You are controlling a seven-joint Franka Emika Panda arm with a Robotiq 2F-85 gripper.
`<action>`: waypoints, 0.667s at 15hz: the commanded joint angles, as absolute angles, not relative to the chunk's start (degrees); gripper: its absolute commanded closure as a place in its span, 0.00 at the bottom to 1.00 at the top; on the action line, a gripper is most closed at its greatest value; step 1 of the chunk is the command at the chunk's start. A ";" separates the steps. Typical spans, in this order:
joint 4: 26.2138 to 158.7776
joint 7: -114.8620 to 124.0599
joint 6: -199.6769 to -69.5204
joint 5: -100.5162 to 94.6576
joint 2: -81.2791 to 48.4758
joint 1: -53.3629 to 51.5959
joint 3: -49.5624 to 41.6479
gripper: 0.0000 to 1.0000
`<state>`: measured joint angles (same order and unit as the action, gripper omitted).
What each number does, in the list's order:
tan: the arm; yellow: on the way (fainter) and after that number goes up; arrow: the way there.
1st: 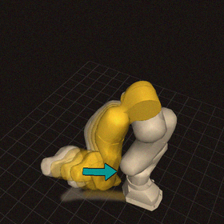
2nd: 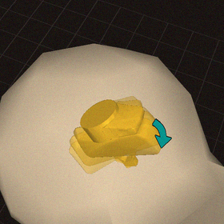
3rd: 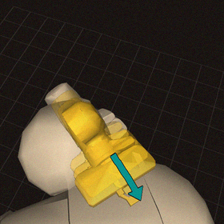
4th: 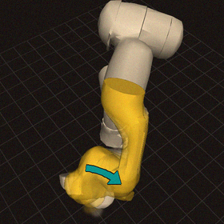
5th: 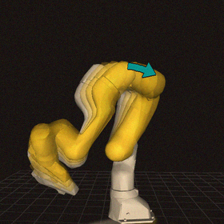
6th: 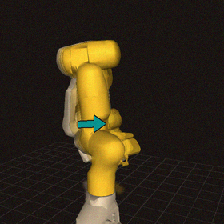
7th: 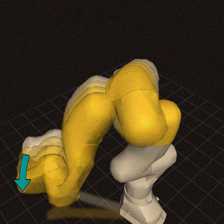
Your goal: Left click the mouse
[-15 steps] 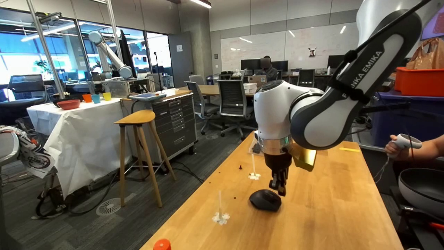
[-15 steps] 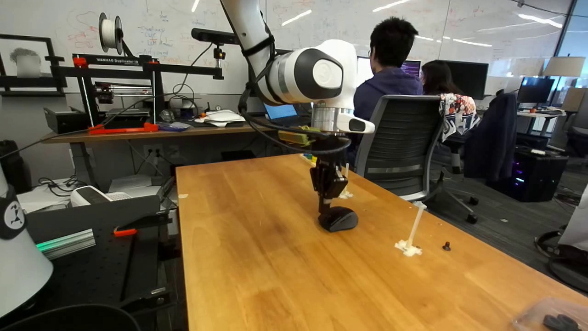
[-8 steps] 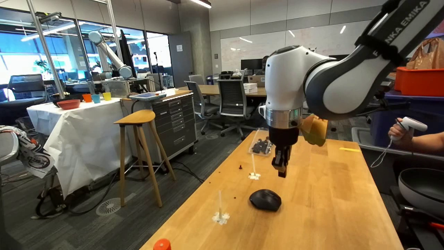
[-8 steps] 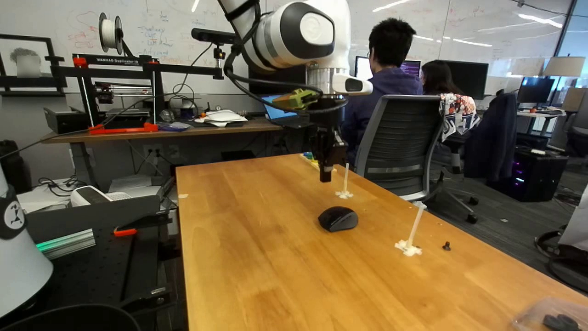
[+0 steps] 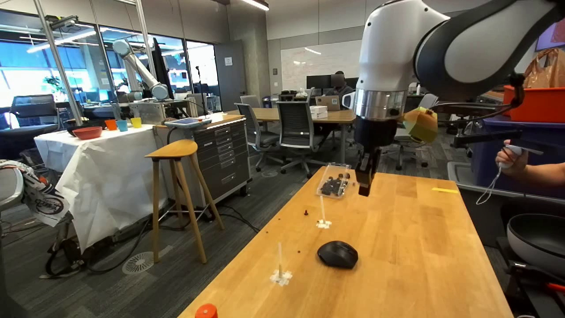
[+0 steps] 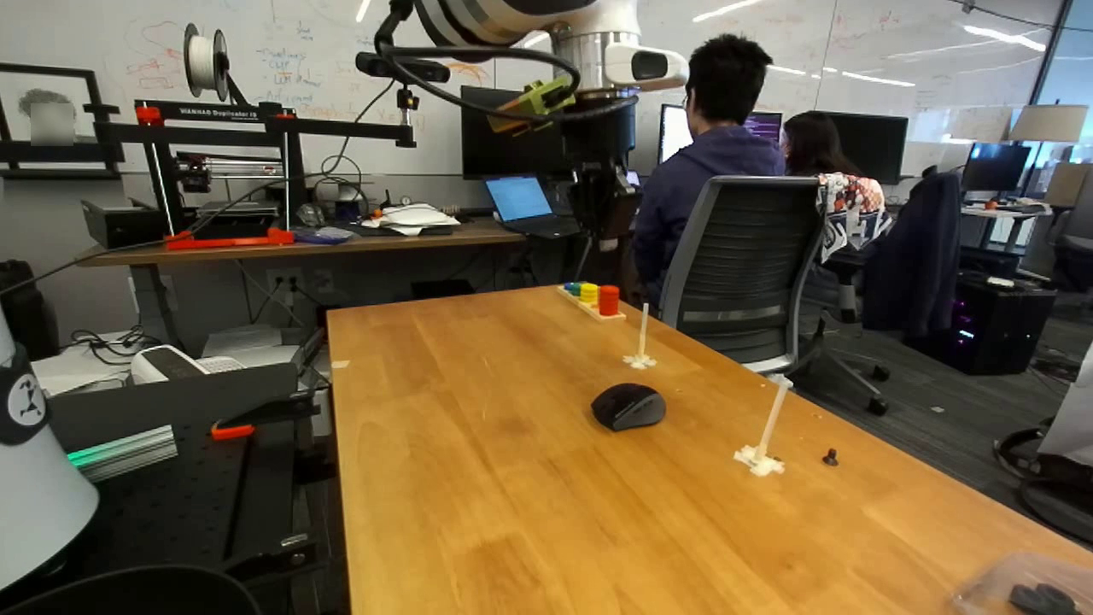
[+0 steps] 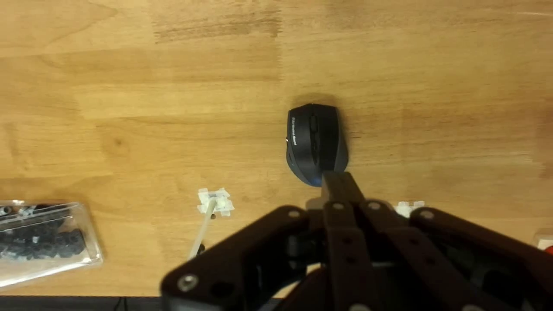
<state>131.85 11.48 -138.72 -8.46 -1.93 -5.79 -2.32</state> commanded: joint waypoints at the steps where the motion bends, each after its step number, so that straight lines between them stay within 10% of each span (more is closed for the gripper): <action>1: 133.92 6.73 -135.28 -4.14 3.72 -4.02 -0.85 1.00; 7: 134.21 3.23 -130.58 -0.49 7.12 -3.27 -1.07 0.96; 8: 134.22 2.77 -129.61 -0.19 7.52 -3.19 -1.08 0.73; 10: 134.15 1.22 -127.33 0.90 8.16 -3.12 -1.19 0.70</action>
